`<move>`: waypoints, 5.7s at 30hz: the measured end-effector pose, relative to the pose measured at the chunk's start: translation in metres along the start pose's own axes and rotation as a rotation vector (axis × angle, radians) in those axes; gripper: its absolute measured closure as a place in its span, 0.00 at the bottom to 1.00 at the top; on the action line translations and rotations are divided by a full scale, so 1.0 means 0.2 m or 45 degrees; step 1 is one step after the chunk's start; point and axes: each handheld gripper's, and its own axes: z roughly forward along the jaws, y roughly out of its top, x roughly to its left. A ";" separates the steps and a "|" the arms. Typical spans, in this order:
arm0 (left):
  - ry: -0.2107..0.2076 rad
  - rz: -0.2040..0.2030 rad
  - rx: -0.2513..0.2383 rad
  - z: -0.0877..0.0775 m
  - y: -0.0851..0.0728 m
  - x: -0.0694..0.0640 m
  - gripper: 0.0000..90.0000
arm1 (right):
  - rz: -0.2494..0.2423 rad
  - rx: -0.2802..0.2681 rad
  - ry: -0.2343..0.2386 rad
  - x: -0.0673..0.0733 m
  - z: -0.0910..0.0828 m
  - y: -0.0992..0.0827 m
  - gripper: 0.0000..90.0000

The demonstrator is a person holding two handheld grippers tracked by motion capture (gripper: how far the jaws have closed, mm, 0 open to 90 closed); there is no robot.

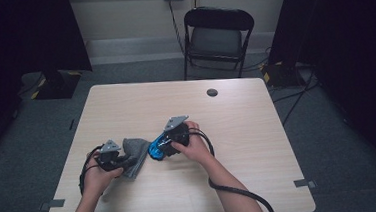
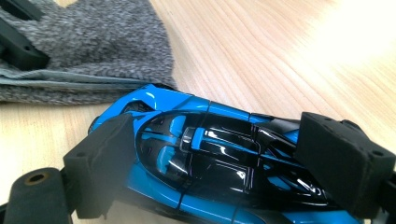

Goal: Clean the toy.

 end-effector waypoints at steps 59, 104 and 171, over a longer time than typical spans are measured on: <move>-0.095 0.088 -0.132 -0.12 0.22 -0.24 0.83 | 0.053 0.004 -0.027 -0.13 -0.41 -0.05 0.16; -0.104 0.232 -0.106 0.71 0.63 -0.76 0.43 | 0.320 -0.076 -0.190 -0.16 -1.02 -0.75 0.17; 0.090 0.175 -0.055 0.55 0.58 -0.22 0.20 | 0.540 0.025 -0.273 0.05 -0.74 -0.63 0.32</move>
